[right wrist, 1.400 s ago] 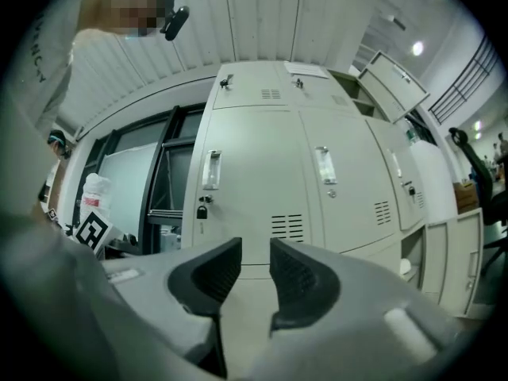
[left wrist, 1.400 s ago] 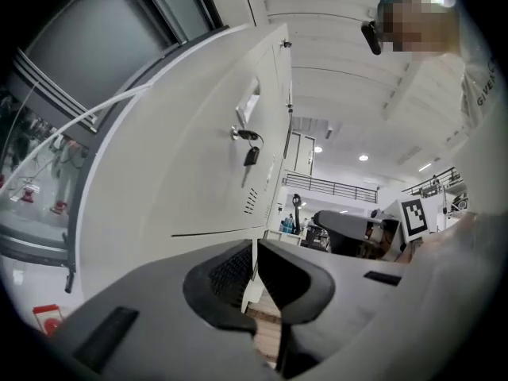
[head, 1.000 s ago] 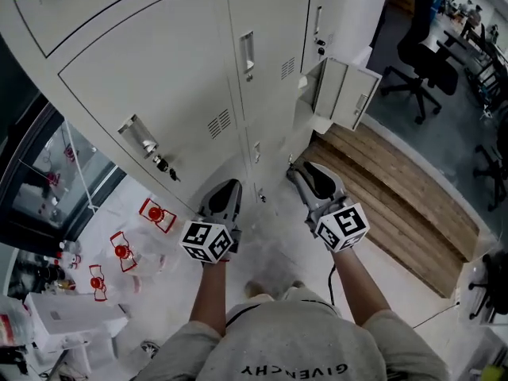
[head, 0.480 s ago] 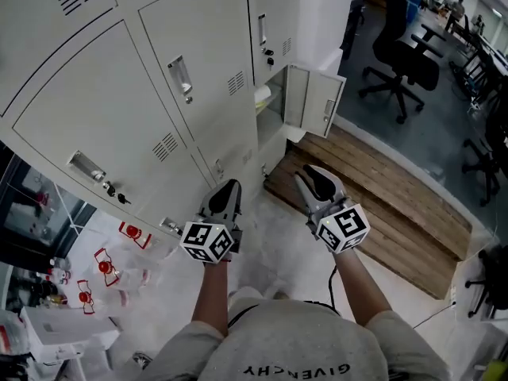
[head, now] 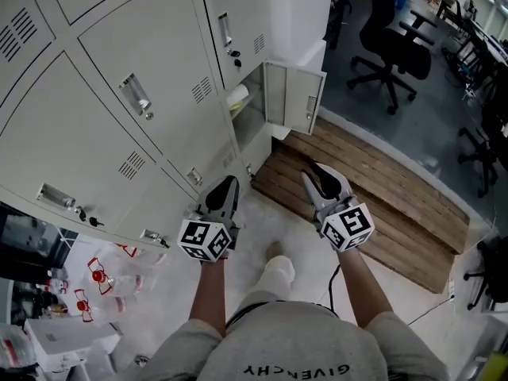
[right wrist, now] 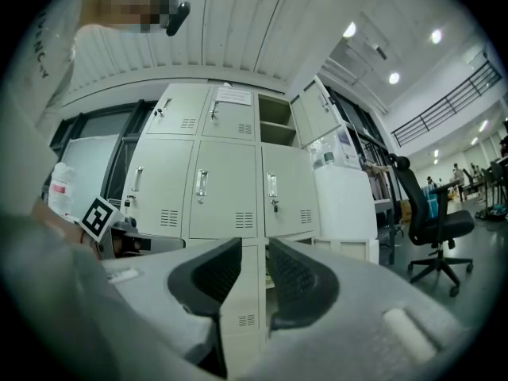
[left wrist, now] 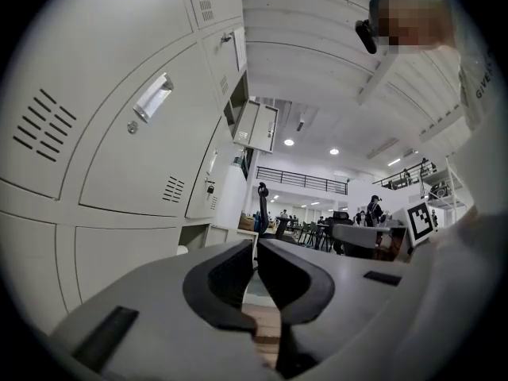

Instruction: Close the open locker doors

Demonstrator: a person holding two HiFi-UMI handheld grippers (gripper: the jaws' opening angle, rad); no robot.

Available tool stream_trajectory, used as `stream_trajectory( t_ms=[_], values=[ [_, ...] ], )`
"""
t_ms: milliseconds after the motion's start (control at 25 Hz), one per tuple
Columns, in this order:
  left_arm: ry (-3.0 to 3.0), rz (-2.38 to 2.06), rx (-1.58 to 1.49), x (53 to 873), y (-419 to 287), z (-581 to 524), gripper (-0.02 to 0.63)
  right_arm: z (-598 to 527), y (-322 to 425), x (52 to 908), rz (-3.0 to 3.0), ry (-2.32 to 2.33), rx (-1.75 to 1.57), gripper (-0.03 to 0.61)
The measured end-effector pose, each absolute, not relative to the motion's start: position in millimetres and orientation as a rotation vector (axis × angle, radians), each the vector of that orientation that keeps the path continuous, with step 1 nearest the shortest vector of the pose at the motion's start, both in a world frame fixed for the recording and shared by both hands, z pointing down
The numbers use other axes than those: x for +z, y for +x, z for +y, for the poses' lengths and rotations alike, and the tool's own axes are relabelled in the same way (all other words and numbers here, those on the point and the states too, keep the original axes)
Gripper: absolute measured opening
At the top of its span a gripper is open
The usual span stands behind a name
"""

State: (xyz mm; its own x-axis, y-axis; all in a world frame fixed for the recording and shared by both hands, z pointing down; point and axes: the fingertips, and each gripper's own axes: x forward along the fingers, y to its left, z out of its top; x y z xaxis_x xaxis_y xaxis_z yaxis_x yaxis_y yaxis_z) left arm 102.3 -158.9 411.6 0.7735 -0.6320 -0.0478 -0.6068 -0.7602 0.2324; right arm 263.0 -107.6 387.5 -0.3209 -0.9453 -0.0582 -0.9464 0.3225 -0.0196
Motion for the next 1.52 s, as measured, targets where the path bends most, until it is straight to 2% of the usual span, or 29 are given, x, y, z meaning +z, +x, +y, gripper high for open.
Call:
stream_trajectory(
  t_ms=[280, 720, 1160, 1520],
  values=[
    [2.701, -0.983, -0.180, 453, 173, -236, 0.017, -172, 333, 420, 2.567, -1.818, 0.005, 0.100],
    [2.675, -1.008, -0.201, 458, 277, -346, 0.017, -273, 444, 436, 2.628, -1.816, -0.058, 0.100],
    [2.627, -1.077, -0.189, 464, 307, -397, 0.017, -336, 489, 465, 2.663, -1.824, -0.130, 0.103],
    [2.546, -1.249, -0.165, 481, 313, -419, 0.017, -400, 527, 500, 2.727, -1.760, -0.246, 0.134]
  ],
)
